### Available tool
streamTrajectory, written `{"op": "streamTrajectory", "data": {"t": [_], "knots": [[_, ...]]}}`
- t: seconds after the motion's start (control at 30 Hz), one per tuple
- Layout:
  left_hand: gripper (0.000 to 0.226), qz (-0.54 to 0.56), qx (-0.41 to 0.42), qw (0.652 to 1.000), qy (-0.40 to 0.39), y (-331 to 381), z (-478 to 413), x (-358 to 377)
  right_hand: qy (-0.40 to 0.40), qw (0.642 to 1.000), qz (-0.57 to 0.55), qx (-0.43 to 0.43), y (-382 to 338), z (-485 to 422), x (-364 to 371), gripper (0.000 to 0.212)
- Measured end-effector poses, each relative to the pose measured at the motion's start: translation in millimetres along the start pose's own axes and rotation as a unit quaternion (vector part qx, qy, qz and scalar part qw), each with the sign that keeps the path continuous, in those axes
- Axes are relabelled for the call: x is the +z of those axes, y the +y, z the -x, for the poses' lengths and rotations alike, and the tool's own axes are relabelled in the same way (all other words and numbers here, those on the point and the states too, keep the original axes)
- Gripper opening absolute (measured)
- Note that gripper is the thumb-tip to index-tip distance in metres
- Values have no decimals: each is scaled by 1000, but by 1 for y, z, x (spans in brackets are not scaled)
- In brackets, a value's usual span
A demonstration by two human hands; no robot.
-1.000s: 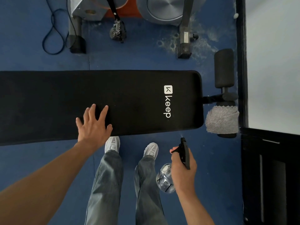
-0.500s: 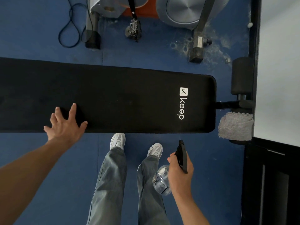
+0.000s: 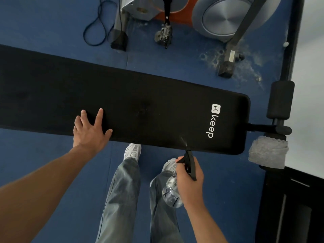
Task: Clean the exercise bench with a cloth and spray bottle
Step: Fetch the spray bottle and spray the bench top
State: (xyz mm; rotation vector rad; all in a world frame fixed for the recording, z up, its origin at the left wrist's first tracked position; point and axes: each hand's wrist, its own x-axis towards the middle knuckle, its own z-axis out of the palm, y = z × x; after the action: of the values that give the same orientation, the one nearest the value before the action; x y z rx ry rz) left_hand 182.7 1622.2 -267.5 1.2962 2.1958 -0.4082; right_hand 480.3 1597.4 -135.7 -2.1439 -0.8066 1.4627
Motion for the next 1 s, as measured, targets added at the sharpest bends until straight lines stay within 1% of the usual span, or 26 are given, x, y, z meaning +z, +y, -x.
{"op": "streamTrajectory", "data": {"t": [0.1, 0.23, 0.43, 0.5, 0.53, 0.63, 0.67, 0.77, 0.83, 1.0], "knots": [[85, 8, 5, 1000, 6, -1, -1, 1, -5, 1000, 8, 2, -3, 0, 8, 18], [86, 0, 7, 1000, 1, -2, -2, 0, -22, 999, 17, 19, -1, -1, 17, 21], [87, 4, 13, 1000, 9, -4, -2, 1, -45, 997, 43, 36, 0, 0, 23, 41], [87, -1, 12, 1000, 14, -3, -2, 1, -59, 996, 60, 33, -1, 0, 24, 45], [87, -7, 11, 1000, 14, -3, -2, 0, -72, 995, 70, 28, -2, -1, 24, 43], [86, -24, 15, 999, 22, -7, -3, -4, -120, 989, 85, 20, -6, 1, 26, 24], [85, -24, 20, 999, 28, -10, -4, -7, -126, 989, 81, 22, -7, 1, 28, 22], [82, -7, 36, 998, 44, -21, -6, -10, -119, 990, 72, 21, -11, 3, 32, 24], [85, 5, 37, 998, 54, -28, -7, -10, -108, 992, 66, 20, -14, 4, 35, 24], [94, 51, -4, 997, 60, -46, -9, -8, -89, 994, 64, 16, -13, 7, 45, 20]]}}
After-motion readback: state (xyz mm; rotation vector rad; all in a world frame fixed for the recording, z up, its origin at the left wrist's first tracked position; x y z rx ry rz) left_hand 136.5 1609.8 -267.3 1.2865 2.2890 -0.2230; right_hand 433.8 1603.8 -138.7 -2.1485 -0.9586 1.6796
